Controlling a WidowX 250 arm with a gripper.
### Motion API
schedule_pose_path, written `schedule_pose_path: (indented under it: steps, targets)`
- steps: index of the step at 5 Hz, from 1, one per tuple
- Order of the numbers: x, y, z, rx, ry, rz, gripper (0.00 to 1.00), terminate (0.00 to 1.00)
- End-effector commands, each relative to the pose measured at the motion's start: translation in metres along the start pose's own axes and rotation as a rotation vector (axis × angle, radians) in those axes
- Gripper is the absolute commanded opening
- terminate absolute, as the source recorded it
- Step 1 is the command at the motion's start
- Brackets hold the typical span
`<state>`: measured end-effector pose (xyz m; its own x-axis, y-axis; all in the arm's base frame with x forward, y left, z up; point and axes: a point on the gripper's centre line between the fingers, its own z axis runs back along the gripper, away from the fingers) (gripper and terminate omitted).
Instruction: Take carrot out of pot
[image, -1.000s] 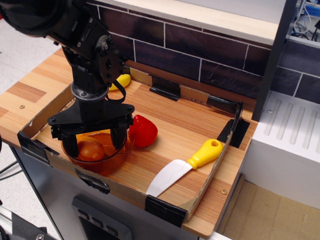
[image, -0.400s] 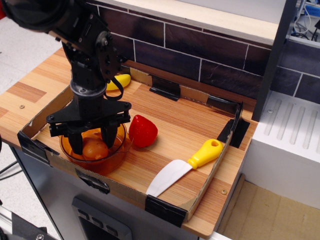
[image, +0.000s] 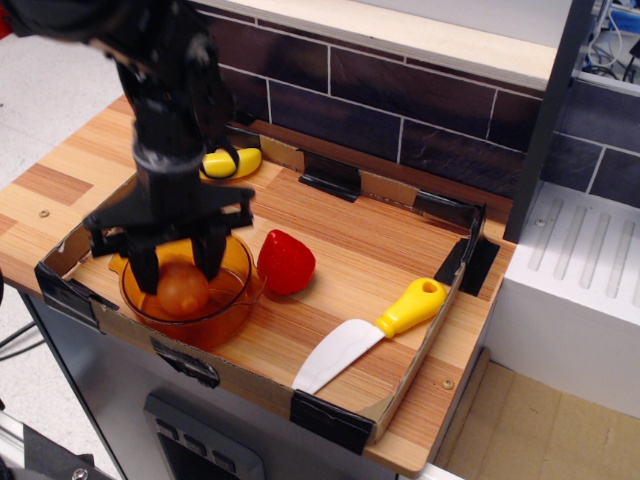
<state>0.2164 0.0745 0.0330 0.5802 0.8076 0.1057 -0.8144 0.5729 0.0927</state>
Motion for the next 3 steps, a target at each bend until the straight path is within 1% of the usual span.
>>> schedule_pose_path:
  steps: [1,2,3]
  targets:
    - [0.037,-0.005,0.08,-0.17,-0.042,0.109,0.0,0.0]
    - [0.063,-0.016,0.078,-0.134,0.011,0.15,0.0,0.0]
    - [0.083,-0.025,0.065,-0.109,-0.012,0.195,0.0,0.0]
